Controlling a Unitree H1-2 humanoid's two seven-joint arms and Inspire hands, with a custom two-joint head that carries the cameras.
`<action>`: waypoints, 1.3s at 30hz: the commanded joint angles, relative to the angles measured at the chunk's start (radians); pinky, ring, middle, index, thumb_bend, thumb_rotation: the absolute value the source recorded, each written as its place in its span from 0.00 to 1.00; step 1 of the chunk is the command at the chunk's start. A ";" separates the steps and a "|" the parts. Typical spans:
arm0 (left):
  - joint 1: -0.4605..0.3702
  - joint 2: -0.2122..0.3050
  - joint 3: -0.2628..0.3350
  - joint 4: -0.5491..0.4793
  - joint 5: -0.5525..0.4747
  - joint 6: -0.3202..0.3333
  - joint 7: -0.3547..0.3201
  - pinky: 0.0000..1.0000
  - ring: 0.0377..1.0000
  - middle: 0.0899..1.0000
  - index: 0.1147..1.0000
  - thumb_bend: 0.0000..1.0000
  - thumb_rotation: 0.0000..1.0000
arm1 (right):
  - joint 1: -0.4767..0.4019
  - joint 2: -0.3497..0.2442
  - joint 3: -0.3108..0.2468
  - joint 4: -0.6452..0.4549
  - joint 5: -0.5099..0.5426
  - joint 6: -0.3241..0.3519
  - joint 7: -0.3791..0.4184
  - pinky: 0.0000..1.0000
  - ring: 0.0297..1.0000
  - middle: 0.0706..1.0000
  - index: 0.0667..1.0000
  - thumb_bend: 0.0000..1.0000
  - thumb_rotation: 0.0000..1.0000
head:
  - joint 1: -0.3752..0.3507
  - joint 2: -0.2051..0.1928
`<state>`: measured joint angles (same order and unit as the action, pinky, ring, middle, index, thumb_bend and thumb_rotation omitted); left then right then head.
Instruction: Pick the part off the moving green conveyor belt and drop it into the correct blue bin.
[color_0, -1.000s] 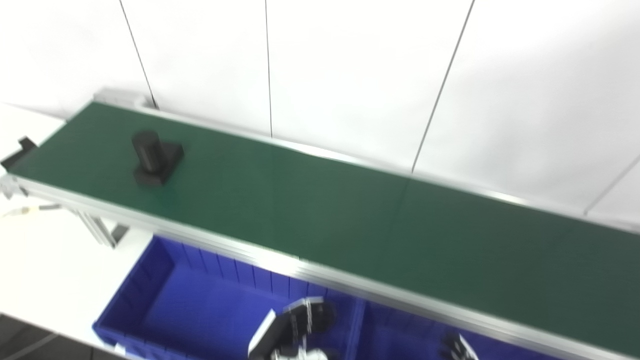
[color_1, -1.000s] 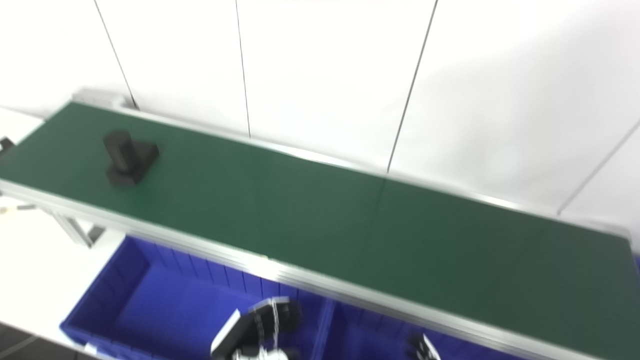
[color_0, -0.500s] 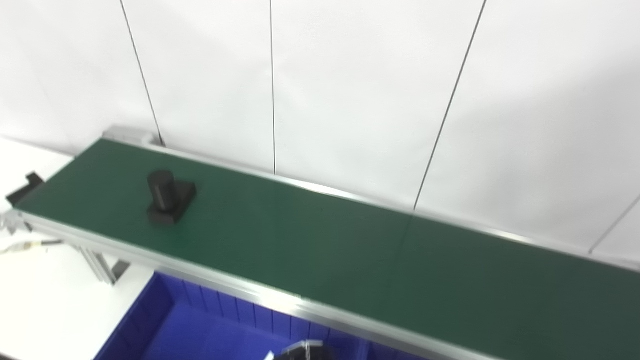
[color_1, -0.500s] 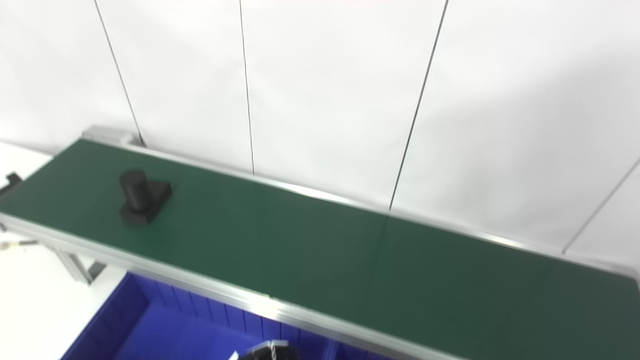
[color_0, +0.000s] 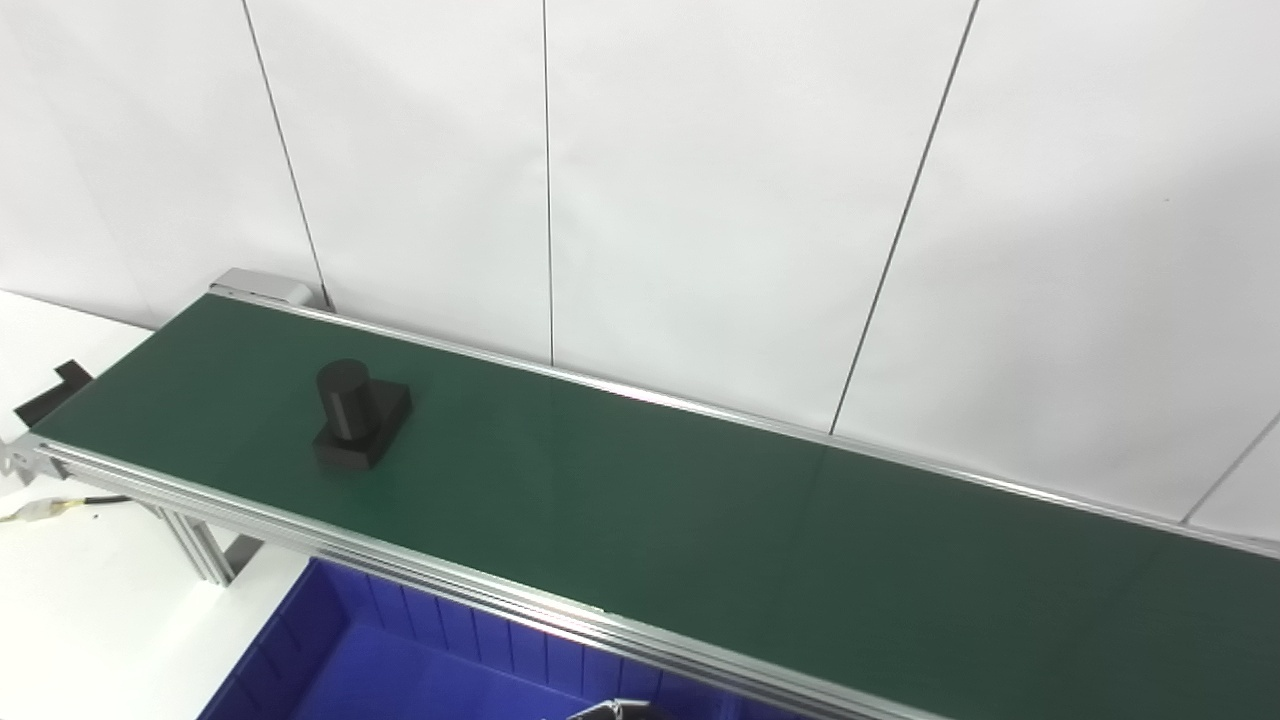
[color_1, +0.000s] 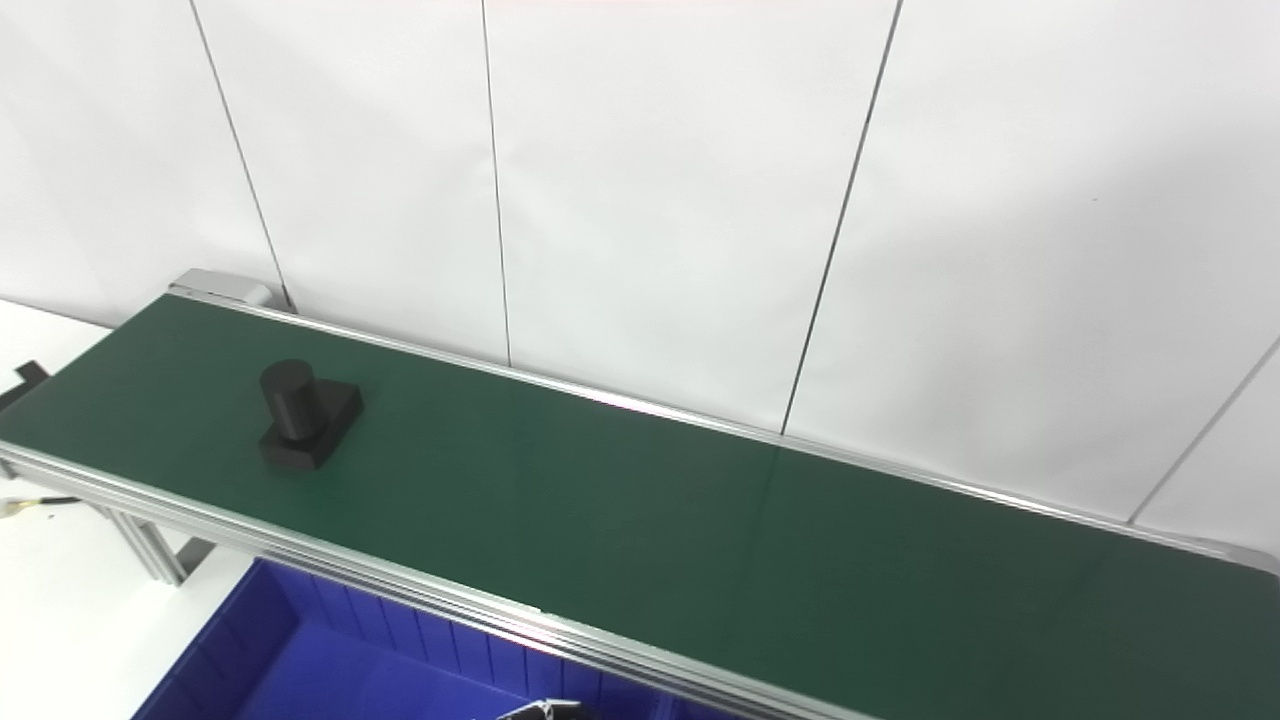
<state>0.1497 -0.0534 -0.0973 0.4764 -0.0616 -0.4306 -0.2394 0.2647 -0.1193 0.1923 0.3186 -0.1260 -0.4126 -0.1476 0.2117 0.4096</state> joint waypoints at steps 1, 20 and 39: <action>-0.022 -0.019 -0.004 -0.012 0.005 -0.039 -0.002 0.67 0.67 0.66 0.63 0.84 0.00 | -0.009 -0.005 -0.004 -0.017 0.004 -0.057 -0.008 0.69 0.79 0.82 0.84 0.61 0.00 | 0.006 -0.004; -0.051 -0.036 0.001 0.036 0.021 -0.039 0.009 0.64 0.65 0.64 0.62 0.84 0.00 | -0.037 -0.024 -0.003 0.016 0.023 -0.057 0.007 0.67 0.77 0.81 0.83 0.62 0.00 | 0.012 -0.032; -0.040 -0.038 0.001 0.038 0.029 -0.039 0.015 0.65 0.65 0.64 0.61 0.82 0.00 | -0.034 -0.023 -0.007 0.022 0.031 -0.057 0.011 0.67 0.77 0.81 0.82 0.62 0.00 | 0.016 -0.042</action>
<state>0.1168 -0.0807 -0.0920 0.5235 -0.0419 -0.4311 -0.2318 0.2365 -0.1411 0.1910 0.3549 -0.1027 -0.4167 -0.1370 0.2286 0.3682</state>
